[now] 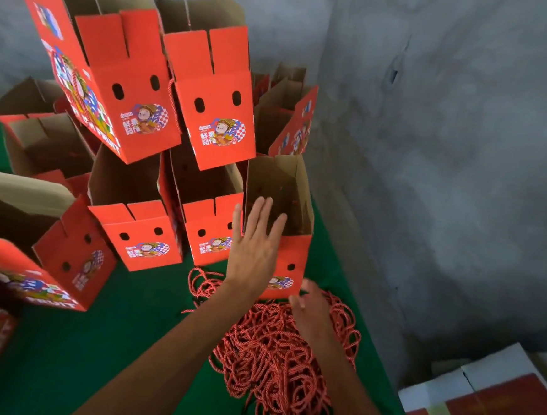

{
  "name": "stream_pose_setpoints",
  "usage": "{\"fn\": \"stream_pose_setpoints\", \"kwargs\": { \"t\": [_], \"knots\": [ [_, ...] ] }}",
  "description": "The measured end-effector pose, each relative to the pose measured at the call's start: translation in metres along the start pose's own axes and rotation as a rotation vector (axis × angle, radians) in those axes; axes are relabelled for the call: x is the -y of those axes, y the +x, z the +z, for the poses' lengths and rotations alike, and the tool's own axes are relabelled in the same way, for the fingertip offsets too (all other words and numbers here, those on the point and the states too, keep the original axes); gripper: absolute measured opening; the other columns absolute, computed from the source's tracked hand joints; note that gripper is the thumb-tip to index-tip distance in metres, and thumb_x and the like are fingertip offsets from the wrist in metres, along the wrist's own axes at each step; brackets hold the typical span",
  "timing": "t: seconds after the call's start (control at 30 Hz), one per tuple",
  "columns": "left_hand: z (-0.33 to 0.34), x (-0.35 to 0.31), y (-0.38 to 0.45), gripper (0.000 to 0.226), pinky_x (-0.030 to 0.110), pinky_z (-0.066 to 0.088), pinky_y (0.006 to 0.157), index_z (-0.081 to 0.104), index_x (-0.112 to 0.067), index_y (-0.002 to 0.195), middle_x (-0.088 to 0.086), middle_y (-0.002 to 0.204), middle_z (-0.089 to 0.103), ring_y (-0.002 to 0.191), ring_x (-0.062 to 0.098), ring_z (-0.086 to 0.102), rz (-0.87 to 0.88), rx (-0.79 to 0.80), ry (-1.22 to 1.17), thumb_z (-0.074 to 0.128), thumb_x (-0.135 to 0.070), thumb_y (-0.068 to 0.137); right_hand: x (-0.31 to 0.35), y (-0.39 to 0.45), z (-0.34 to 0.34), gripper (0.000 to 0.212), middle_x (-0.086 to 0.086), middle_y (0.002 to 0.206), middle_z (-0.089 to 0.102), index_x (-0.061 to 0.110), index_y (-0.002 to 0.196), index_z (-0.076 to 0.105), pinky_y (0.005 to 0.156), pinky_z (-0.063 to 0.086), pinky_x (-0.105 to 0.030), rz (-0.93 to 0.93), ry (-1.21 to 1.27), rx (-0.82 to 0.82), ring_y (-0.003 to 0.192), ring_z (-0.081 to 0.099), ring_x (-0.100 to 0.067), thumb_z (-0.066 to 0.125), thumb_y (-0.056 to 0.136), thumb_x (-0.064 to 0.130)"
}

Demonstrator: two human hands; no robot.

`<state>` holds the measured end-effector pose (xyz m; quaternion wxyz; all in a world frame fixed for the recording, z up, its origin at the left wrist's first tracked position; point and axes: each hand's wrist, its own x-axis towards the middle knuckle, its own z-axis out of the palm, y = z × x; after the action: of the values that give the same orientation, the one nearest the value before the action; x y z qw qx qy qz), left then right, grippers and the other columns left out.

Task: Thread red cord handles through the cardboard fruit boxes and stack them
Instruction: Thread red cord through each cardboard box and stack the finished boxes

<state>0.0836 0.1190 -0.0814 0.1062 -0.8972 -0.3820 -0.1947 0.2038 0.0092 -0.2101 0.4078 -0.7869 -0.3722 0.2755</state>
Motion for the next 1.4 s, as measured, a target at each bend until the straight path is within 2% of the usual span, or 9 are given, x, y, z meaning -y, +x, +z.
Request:
{"fn": "stream_pose_setpoints", "kwargs": {
  "t": [0.07, 0.13, 0.37, 0.63, 0.77, 0.9, 1.0, 1.2, 1.4],
  "knots": [
    [-0.004, 0.008, -0.015, 0.077, 0.061, 0.001, 0.123, 0.028, -0.014, 0.157, 0.018, 0.167, 0.013, 0.156, 0.032, -0.001, -0.064, 0.021, -0.034, 0.065, -0.027, 0.090, -0.011, -0.019, 0.019, 0.053, -0.001, 0.139, 0.059, 0.019, 0.144, 0.051, 0.110, 0.049, -0.039, 0.057, -0.231, 0.173, 0.134, 0.056, -0.023, 0.069, 0.097, 0.037],
    [-0.009, 0.023, -0.034, 0.078, 0.060, 0.002, 0.124, 0.027, -0.013, 0.157, 0.016, 0.167, 0.013, 0.156, 0.031, 0.000, -0.105, 0.036, -0.096, 0.063, -0.034, 0.091, -0.022, -0.034, 0.042, 0.069, 0.002, 0.152, 0.049, 0.021, 0.154, 0.042, 0.120, 0.033, -0.037, -0.019, -0.562, 0.224, 0.142, 0.043, -0.019, 0.065, 0.096, 0.052],
    [-0.027, 0.093, -0.123, 0.056, 0.064, 0.017, 0.120, 0.052, -0.010, 0.140, 0.017, 0.156, 0.039, 0.151, 0.035, 0.026, -0.226, 0.031, -0.101, 0.067, -0.022, 0.088, 0.014, -0.045, 0.090, 0.024, 0.006, 0.111, 0.066, 0.026, 0.108, 0.071, 0.095, 0.044, -0.031, -0.272, -0.670, 0.028, 0.109, 0.061, -0.016, 0.053, 0.104, 0.042],
    [-0.036, 0.153, -0.201, 0.049, 0.068, 0.036, 0.109, 0.071, -0.010, 0.114, 0.016, 0.135, 0.062, 0.134, 0.035, 0.053, -0.432, 0.045, -0.031, 0.086, -0.020, 0.068, 0.110, -0.054, 0.153, 0.028, -0.006, 0.096, 0.059, 0.010, 0.088, 0.078, 0.081, 0.049, -0.039, -0.548, -0.351, -0.054, 0.092, 0.056, -0.021, 0.070, 0.098, 0.035],
    [-0.053, 0.189, -0.227, 0.046, 0.066, 0.025, 0.116, 0.069, -0.009, 0.117, 0.016, 0.139, 0.057, 0.140, 0.035, 0.045, -0.542, -0.028, 0.065, 0.081, -0.019, 0.073, 0.156, -0.065, 0.173, 0.039, -0.003, 0.071, 0.058, 0.016, 0.067, 0.067, 0.061, 0.035, -0.034, -0.405, -0.038, 0.236, 0.062, 0.051, -0.008, 0.065, 0.100, 0.037],
    [-0.083, 0.234, -0.240, 0.053, 0.065, 0.006, 0.122, 0.059, -0.005, 0.131, 0.023, 0.152, 0.043, 0.149, 0.037, 0.030, -0.684, -0.100, 0.292, 0.072, -0.015, 0.080, 0.189, -0.075, 0.185, 0.033, -0.002, 0.065, 0.068, 0.014, 0.080, 0.073, 0.047, 0.046, -0.031, -0.280, 0.197, 0.339, 0.050, 0.060, -0.013, 0.063, 0.100, 0.038],
    [-0.104, 0.267, -0.244, 0.063, 0.062, -0.002, 0.122, 0.040, -0.002, 0.146, 0.028, 0.158, 0.029, 0.150, 0.042, 0.022, -0.845, -0.036, 0.389, 0.063, -0.014, 0.089, 0.205, -0.077, 0.195, 0.039, 0.000, 0.053, 0.052, 0.012, 0.089, 0.075, 0.040, 0.028, -0.024, -0.050, 0.383, 0.523, 0.039, 0.038, -0.012, 0.058, 0.103, 0.044],
    [-0.128, 0.308, -0.240, 0.058, 0.053, 0.038, 0.102, 0.031, -0.006, 0.147, 0.022, 0.141, 0.046, 0.124, 0.043, 0.046, -1.101, 0.200, 0.313, 0.050, -0.013, 0.092, 0.212, -0.080, 0.210, 0.044, 0.006, 0.051, 0.031, 0.006, 0.088, 0.072, 0.040, 0.017, -0.025, 0.133, 0.493, 0.578, 0.043, 0.021, -0.013, 0.052, 0.106, 0.041],
    [-0.141, 0.325, -0.226, 0.025, 0.044, 0.058, 0.079, 0.062, -0.009, 0.120, 0.010, 0.109, 0.064, 0.102, 0.031, 0.066, -1.057, 0.311, 0.178, 0.059, -0.016, 0.096, 0.209, -0.073, 0.203, 0.017, -0.009, 0.073, 0.068, 0.004, 0.104, 0.073, 0.043, 0.032, -0.025, 0.109, 0.577, 0.588, 0.048, 0.043, -0.013, 0.066, 0.098, 0.018]
  ]
}}
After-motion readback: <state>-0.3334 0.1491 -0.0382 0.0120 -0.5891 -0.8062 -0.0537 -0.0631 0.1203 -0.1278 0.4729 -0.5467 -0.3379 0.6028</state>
